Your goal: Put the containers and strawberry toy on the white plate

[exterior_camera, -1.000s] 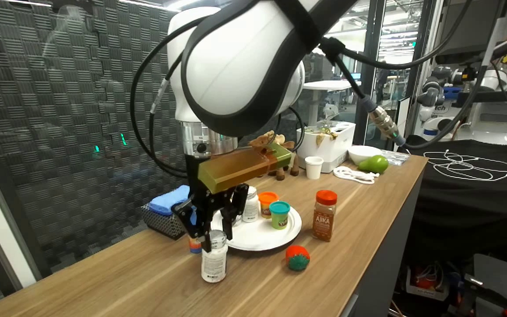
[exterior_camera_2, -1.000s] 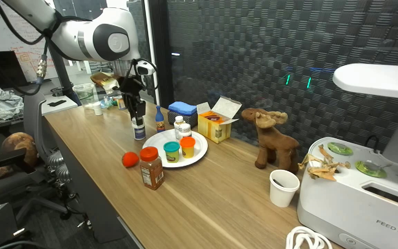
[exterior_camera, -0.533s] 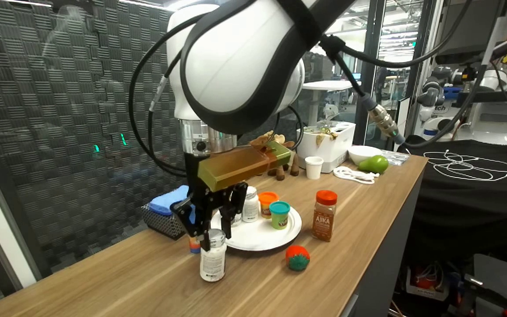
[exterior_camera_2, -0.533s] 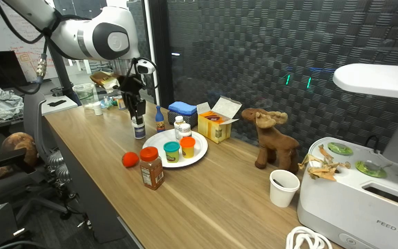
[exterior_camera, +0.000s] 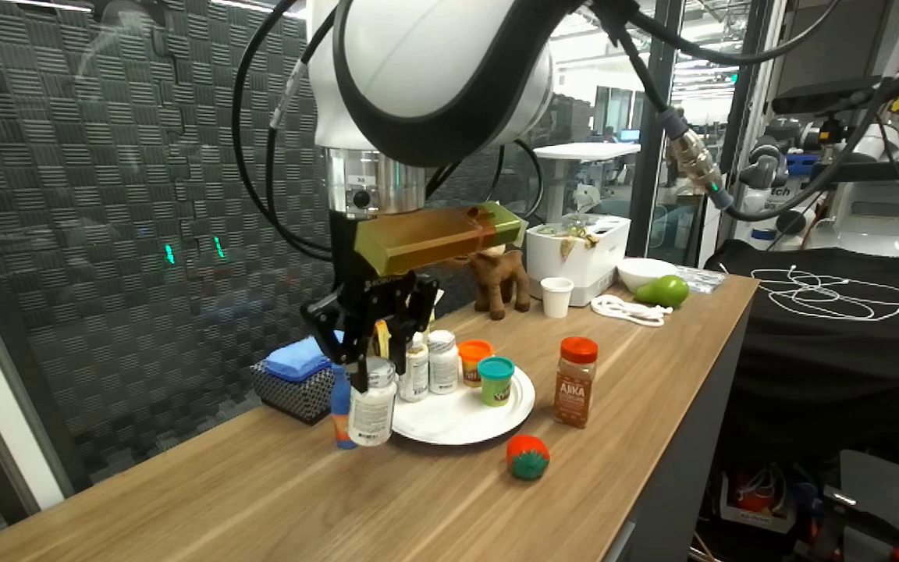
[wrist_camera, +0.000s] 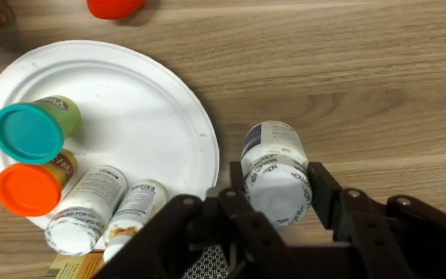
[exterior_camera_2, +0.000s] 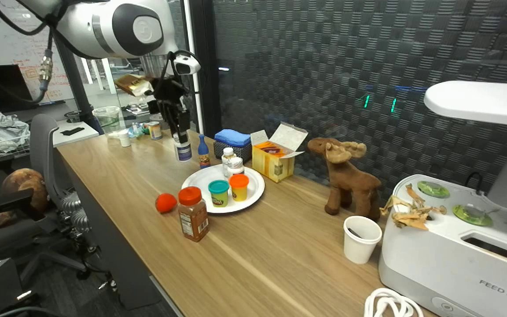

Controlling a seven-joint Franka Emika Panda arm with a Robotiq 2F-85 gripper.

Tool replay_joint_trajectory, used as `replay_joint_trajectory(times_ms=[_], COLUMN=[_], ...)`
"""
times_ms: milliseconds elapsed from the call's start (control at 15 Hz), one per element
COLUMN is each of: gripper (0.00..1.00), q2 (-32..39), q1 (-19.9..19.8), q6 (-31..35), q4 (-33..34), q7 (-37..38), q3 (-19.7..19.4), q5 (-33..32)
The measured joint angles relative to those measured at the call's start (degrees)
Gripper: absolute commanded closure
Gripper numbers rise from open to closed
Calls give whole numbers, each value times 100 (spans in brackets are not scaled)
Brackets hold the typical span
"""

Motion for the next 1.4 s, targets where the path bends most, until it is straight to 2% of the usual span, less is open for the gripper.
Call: replay_joint_trajectory(times_ms=[600,1400], gripper=[80,80], q2=[-77,270], q1=[-421,-478], q6=[-7,14], q4=[-296,-256], q7=[-8,-23], q3=[-199,-296], q5=[-24,-394])
